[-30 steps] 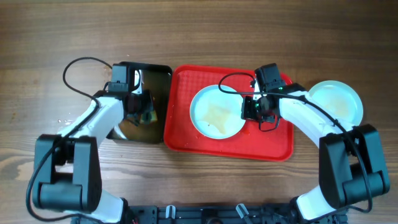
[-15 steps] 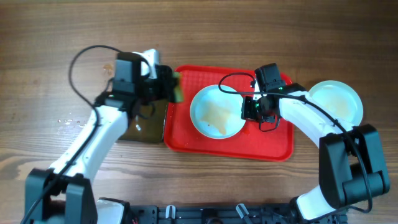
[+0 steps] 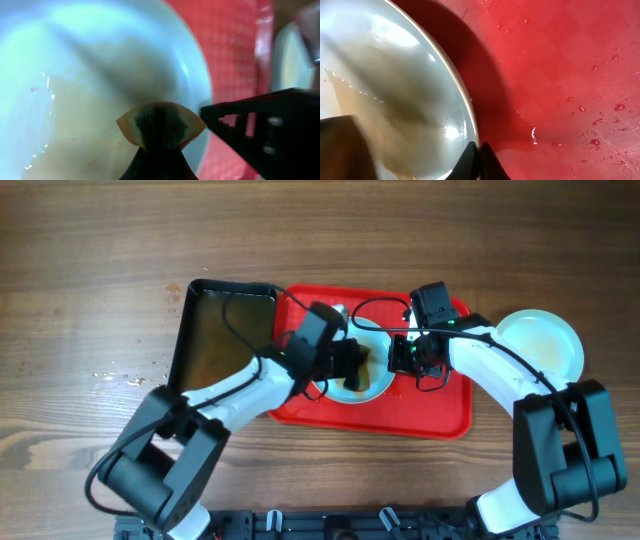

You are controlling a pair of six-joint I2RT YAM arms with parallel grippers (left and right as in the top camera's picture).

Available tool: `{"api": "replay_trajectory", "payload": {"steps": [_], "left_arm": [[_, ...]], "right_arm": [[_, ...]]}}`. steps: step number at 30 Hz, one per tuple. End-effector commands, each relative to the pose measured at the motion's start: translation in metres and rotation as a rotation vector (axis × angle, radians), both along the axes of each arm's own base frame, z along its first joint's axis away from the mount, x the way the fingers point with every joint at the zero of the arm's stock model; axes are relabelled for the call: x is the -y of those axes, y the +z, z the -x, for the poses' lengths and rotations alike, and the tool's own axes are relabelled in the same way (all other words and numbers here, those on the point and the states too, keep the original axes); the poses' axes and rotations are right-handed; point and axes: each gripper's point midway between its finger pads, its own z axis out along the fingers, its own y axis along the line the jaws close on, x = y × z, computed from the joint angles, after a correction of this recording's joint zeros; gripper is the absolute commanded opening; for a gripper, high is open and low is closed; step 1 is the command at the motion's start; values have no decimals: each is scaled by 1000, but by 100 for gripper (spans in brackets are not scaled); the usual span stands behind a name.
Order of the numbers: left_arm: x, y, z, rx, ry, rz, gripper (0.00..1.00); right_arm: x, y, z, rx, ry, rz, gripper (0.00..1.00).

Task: Clean dirty plates on tray and stack at the side
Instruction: 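Scrub the last plate with the sponge while the right gripper holds it, then return the sponge to the black water tray with the left gripper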

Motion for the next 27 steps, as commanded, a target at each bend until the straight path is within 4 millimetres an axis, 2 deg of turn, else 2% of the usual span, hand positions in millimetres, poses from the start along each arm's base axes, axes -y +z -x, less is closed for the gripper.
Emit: {"api": "replay_trajectory", "payload": {"steps": [1,7,11,14,20,23,25,27], "left_arm": [[-15,-21,-9,7,77,-105,4],[-69,-40,-15,40,205,-368,4],[-92,-34,-32,152,155,-490,4],[-105,-13,-45,232,158,-529,4],[-129,66,-64,372,258,-440,4],[-150,92,-64,395,314,-424,4],[-182,105,-62,379,382,-440,4],[-208,102,-61,336,433,-471,4]], "right_arm": [[3,2,2,7,0,16,4],[3,2,2,5,0,17,4],[3,2,3,2,0,18,4],[3,2,3,2,0,18,4],[3,2,3,2,0,18,4],[3,2,3,2,0,18,4],[3,2,3,2,0,18,4],[3,2,3,2,0,18,4]]}}
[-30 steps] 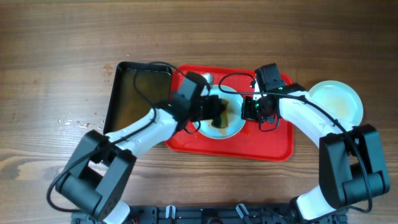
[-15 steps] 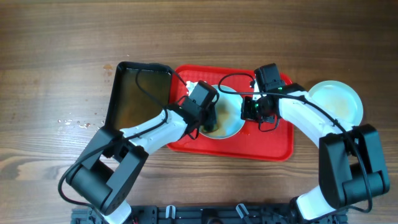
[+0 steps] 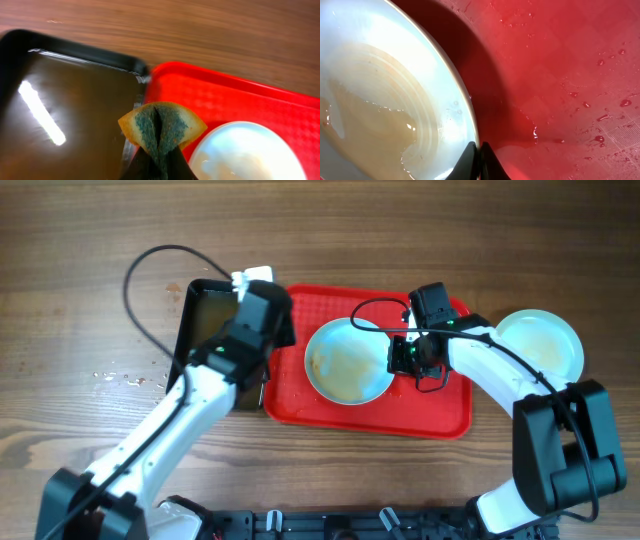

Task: Clean dirty plates on tray and stack at the side
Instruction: 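Return the sponge to the black water tray with the left gripper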

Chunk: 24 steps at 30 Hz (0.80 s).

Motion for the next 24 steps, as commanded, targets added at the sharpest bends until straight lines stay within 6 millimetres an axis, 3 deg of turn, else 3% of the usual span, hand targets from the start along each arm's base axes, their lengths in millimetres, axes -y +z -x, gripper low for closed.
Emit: {"api": "replay_trajectory", "payload": {"steps": [1,2,5,8,13,16,17,18,19,21,24], "left_arm": [[-50,1,0,-24,112,-37,4],[-65,-7,2,-62,129,-38,4],[-73,-30,6,-138,-12,-73,4],[-83,-60,12,-226,-25,-110,4],[-85,-121,25,-402,-57,-152,4],[-70,-144,34,-469,-194,-131,4],[-69,-148,35,-477,-212,-137,8],[-72,-147,34,-472,-212,-158,56],[-78,-147,31,-464,-190,-186,73],[-88,-145,25,-443,-159,-237,75],[-86,-141,14,-395,-152,-231,80]], "right_arm": [[4,2,1,11,-5,20,4],[4,2,0,11,-5,20,4],[4,2,0,11,-5,19,4],[4,2,0,11,-5,19,4],[4,2,1,11,-5,19,4],[4,2,1,11,-5,20,4],[4,2,1,11,-5,19,4],[4,2,1,11,-5,20,4],[4,2,0,11,-5,20,4],[4,2,1,11,-4,19,4],[4,2,0,11,-5,20,4]]}}
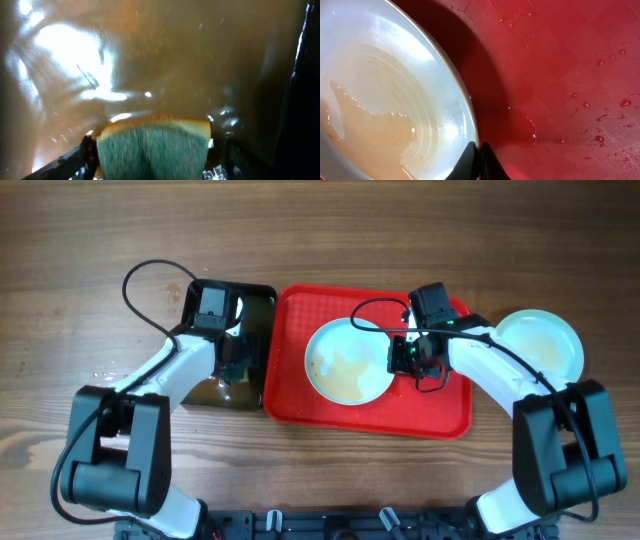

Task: Clean dirty plates on tray and stack at the side
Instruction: 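Return the sponge to the black water tray with the left gripper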

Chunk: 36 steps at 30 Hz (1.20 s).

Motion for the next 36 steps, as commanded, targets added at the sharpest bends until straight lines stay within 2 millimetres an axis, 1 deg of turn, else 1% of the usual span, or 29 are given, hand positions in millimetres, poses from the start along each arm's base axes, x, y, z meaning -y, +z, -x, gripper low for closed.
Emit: {"api": "replay_trajectory", "payload": {"steps": [1,2,3,6,8,9,10,12,15,16,17,18,19,21,23,24,25,27,28,31,34,35,36], "left_arm": [[0,-6,-6,18,-15,-7,78],[3,-5,-8,29,-21,11,76],[6,-4,-11,39,-27,27,71],[14,-4,-11,38,-43,70,46],[14,-6,-6,17,-44,70,16],[14,-7,-2,1,-44,67,4],[13,-9,1,-16,-43,64,4],[12,-9,2,-20,-42,63,4],[12,-1,-6,6,11,78,5],[12,3,-9,15,12,81,35],[12,4,-9,16,13,81,46],[11,4,-7,8,13,79,50],[11,3,-3,-8,14,77,58],[12,-2,14,-83,44,101,58],[23,-5,29,-152,26,159,57],[30,-5,37,-184,14,203,53],[34,-6,41,-201,8,225,46],[34,-6,42,-205,8,225,6],[34,-6,40,-200,7,225,4],[24,-5,29,-150,23,168,4],[19,2,16,-107,33,132,4],[19,5,13,-99,34,132,10],[19,7,11,-91,36,134,44]], "right_arm": [[4,2,0,11,-5,20,4],[4,2,0,11,-5,20,4],[4,2,0,11,-5,19,4],[4,2,0,11,-5,20,4],[4,2,0,11,-5,20,4],[4,2,0,11,-5,20,4],[4,2,1,10,-5,19,4],[4,2,1,10,-5,19,4],[5,2,1,9,-5,20,4],[5,2,1,7,-4,20,4],[5,2,1,7,-4,21,4],[5,2,1,7,-4,21,4],[5,2,1,7,-4,21,4],[5,2,1,8,-5,20,4],[5,2,1,9,-4,21,4],[5,2,1,8,-5,20,4],[5,2,1,8,-5,20,4],[5,2,1,8,-4,20,4],[5,2,1,8,-4,21,4],[5,2,1,10,7,22,4],[5,2,3,8,19,26,4],[5,2,3,7,19,26,4],[5,2,3,8,19,26,4]]}}
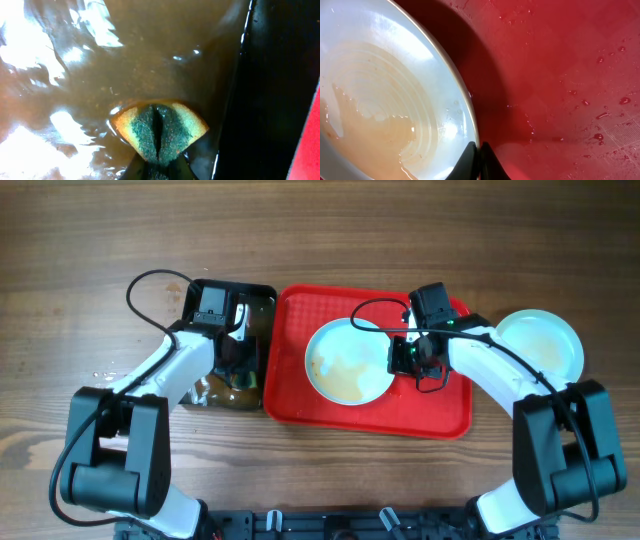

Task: Clean dirty plates on tray and stack at the side
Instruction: 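Return the sponge to the black water tray with the left gripper, then lift the last plate with the right gripper and stack it on the others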

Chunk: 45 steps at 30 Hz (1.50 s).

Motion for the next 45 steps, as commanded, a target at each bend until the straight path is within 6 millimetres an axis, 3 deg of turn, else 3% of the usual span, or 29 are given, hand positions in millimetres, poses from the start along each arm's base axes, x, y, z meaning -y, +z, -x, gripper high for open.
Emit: {"api": "replay_trajectory", "payload": {"steps": [1,4,7,9,11,12,20,21,22,23,24,25,26,27,28,36,40,42,45], "left_arm": [[-6,6,-11,24,35,-28,49],[-7,1,12,-77,60,-31,55],[6,0,31,-158,46,45,55],[9,0,35,-177,42,64,42],[9,0,37,-186,42,62,13],[8,0,37,-183,42,60,6],[-6,7,8,-73,77,-30,5],[-6,11,2,-60,79,-25,27],[-5,15,-2,-50,79,-23,40],[-5,20,-5,-45,79,-22,45],[-4,25,-7,-38,79,-20,62],[-4,28,-8,-29,79,-19,71],[-4,30,-9,-23,79,-18,72],[-4,32,-10,-15,79,-16,88],[-4,33,-10,-13,79,-16,96],[0,33,-9,-18,74,4,100],[0,33,-9,-19,73,7,100],[0,33,-9,-19,73,7,100],[0,33,-9,-19,73,7,100]], "right_arm": [[5,2,1,13,14,23,4],[5,2,1,14,14,23,4],[4,2,0,16,15,22,4],[4,2,1,16,14,22,4],[4,2,1,15,14,22,4],[4,2,1,15,15,22,4],[4,2,0,16,14,22,4],[4,2,0,17,14,22,4],[4,2,0,19,14,21,6],[4,2,-1,21,14,21,17],[4,3,-2,24,14,20,22],[4,3,-3,29,14,19,23],[3,3,-4,34,14,17,23],[3,4,-6,43,14,15,23],[2,4,-7,48,12,13,23],[3,-3,-2,38,-11,11,22],[6,-16,10,11,-37,7,15],[4,-16,10,14,-30,-7,4],[-10,-10,4,40,-9,-84,4]]}}
